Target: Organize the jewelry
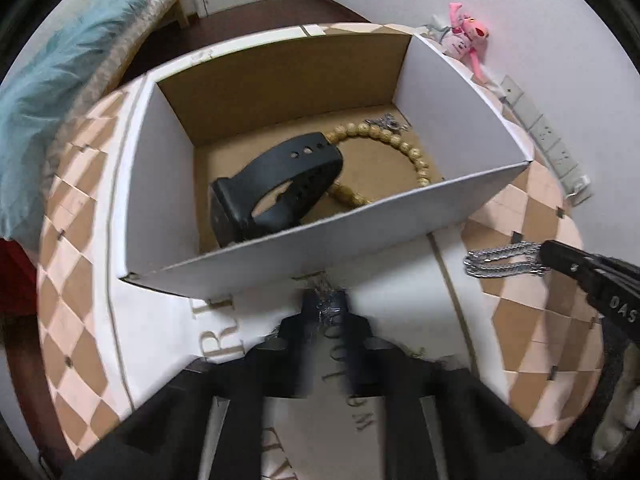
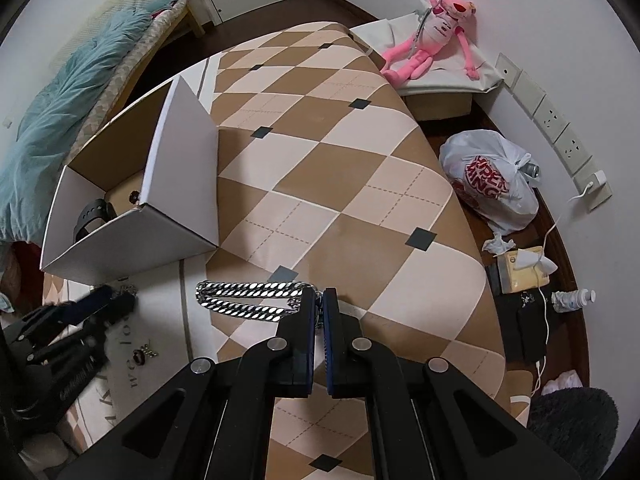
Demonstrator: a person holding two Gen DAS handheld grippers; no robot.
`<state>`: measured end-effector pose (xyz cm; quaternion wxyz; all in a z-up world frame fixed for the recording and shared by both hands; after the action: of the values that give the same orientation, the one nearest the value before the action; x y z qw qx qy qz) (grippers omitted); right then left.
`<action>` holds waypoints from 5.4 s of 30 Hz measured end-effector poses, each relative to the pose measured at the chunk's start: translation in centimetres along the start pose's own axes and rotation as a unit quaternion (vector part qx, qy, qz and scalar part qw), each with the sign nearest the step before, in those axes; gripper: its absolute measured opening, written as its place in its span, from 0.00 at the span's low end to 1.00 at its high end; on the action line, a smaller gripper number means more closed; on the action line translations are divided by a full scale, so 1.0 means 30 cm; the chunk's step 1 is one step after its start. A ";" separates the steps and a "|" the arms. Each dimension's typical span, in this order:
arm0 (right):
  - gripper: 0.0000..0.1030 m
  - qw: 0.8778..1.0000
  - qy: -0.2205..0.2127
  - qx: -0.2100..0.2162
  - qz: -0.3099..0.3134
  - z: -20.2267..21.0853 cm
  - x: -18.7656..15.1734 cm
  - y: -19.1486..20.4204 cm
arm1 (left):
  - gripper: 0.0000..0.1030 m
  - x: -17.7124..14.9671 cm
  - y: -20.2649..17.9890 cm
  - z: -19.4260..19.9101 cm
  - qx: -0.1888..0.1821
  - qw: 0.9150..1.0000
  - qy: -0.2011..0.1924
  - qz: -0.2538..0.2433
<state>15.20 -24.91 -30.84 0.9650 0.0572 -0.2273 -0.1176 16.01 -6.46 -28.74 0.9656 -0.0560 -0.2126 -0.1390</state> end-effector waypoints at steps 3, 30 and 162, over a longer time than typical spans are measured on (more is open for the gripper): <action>0.03 1.000 -0.004 0.011 0.005 0.023 0.003 0.027 | 0.04 -0.013 0.030 0.019 0.000 1.000 -0.006 0.015; 0.00 0.983 -0.058 0.166 0.048 0.450 0.176 0.311 | 0.02 0.098 0.107 0.492 -0.093 0.985 -0.111 0.092; 0.97 0.981 -0.153 -0.020 0.116 0.632 0.228 0.301 | 0.97 0.155 0.176 0.692 0.102 0.970 -0.187 0.115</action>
<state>14.40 -19.01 -9.58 0.9268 -0.0076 -0.3751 -0.0165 13.39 0.93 -8.26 0.9187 -0.0064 -0.3947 0.0080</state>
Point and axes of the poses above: each gripper's, at about its wrist camera, not at the fingertips, and z roughly against the way its jaws point, y to its left, x to its top, the point moved 9 cm from there along -z, roughly the way its jaws point, and after that the axes turned 5 degrees about -y, right-handed, at the moved point
